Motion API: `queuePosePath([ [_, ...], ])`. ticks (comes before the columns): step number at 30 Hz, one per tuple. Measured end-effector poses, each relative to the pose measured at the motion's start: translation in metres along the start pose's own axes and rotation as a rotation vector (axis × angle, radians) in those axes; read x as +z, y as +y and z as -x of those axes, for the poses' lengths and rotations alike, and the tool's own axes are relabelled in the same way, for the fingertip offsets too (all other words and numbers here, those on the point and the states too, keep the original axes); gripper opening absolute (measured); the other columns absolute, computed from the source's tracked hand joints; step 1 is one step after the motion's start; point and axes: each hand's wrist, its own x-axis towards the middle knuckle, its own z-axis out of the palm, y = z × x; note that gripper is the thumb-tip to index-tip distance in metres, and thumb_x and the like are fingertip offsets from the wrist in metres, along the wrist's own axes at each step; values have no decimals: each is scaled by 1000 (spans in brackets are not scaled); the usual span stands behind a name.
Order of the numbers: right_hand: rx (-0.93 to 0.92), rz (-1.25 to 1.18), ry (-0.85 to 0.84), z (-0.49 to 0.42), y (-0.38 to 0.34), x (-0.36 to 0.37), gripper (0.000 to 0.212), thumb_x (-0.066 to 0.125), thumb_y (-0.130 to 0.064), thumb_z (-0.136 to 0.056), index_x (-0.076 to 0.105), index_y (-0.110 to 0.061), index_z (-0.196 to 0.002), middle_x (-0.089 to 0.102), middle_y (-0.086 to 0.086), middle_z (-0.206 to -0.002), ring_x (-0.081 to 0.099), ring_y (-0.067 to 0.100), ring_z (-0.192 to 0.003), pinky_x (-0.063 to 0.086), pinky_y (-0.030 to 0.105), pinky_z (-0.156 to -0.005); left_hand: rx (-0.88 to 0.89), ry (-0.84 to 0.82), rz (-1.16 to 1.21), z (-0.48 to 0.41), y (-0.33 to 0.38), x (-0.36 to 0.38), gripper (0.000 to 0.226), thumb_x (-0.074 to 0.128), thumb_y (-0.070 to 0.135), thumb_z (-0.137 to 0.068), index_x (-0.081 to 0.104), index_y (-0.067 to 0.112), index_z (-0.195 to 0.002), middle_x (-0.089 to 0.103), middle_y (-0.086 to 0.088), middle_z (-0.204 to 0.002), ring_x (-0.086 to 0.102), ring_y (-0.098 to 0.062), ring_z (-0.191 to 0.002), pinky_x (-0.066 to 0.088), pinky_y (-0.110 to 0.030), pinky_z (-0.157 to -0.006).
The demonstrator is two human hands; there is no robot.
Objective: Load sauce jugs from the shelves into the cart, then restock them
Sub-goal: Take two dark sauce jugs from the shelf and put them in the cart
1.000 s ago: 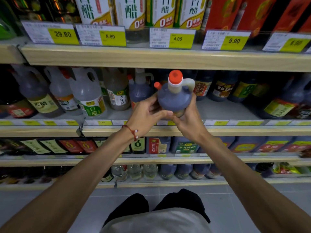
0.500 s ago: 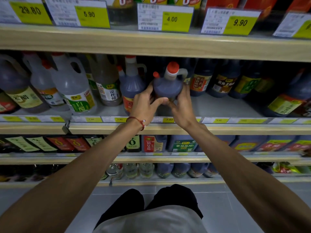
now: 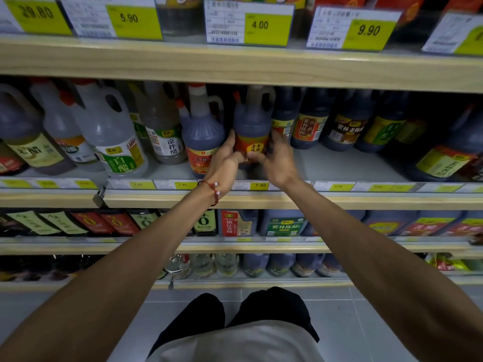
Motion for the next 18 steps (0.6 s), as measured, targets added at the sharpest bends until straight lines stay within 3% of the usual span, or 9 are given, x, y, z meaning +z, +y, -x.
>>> queuePosePath([
  [2,14,-3,-25,1,-3,-2,93,82,-50,-64,46,-20,-144,51,9,-140,59,29,-128,51,50,-107,-23,11,-35,2,4,2,99,57,36,-65,25,26,-158,50,-1,-150,46,-21,-138,35,-46,-117],
  [6,51,2,-94,30,-43,-22,73,81,-5,-83,46,-8,-147,50,12,-142,61,19,-121,53,38,-106,-10,47,-224,13,15,8,92,58,40,-74,23,26,-158,52,6,-145,47,-11,-133,34,-29,-114],
  [10,22,149,3,61,-72,-41,44,78,-15,-89,64,-10,-131,60,7,-126,63,22,-112,56,45,-98,22,132,-347,37,29,7,59,56,36,-88,48,20,-144,61,7,-129,58,-15,-121,46,-33,-107],
  [12,10,214,2,76,-92,-49,33,72,-16,-91,68,-11,-124,64,5,-121,64,21,-110,56,45,-95,21,106,-479,50,41,-1,59,53,41,-88,51,16,-142,63,-4,-132,59,-22,-122,46,-41,-107],
  [18,-3,467,-67,121,-161,-70,42,53,-32,-84,70,-16,-120,67,5,-118,59,27,-112,50,39,-88,-17,-42,-758,92,84,-36,59,46,38,-87,52,13,-140,55,-10,-140,54,-29,-126,45,-42,-107],
])
